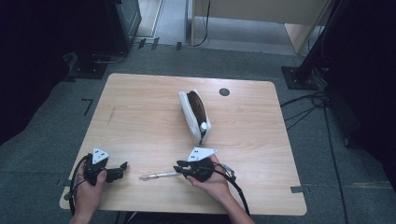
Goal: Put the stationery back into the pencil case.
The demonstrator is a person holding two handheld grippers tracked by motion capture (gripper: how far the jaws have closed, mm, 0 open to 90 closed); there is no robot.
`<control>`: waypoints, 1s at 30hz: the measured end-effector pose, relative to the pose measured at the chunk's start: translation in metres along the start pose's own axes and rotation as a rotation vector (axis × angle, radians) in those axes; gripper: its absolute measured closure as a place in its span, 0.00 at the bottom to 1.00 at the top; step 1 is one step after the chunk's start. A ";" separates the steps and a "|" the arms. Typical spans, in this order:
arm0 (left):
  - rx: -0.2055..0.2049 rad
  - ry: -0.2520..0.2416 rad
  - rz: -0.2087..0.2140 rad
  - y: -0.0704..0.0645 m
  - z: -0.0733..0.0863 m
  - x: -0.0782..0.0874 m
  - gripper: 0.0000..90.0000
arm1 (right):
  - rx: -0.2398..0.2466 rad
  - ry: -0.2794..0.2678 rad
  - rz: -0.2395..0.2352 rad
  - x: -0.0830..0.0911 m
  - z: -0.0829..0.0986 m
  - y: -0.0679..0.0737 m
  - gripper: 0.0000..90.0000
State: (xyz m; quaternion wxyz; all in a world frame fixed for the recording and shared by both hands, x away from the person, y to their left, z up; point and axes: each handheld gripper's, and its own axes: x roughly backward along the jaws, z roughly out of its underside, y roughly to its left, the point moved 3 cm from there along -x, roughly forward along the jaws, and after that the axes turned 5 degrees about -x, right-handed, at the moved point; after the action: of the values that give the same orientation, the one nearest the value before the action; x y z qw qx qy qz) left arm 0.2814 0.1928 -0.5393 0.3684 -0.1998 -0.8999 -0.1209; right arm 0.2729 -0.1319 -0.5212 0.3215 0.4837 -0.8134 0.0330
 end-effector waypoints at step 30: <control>-0.003 0.000 0.003 0.000 0.000 0.000 0.12 | 0.059 0.084 0.017 -0.015 0.014 0.003 0.89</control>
State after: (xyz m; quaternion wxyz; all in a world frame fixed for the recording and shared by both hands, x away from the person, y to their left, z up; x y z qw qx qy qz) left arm 0.2813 0.1926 -0.5393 0.3683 -0.2016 -0.8994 -0.1215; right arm 0.2683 -0.1237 -0.5402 0.3407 0.4842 -0.8019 0.0797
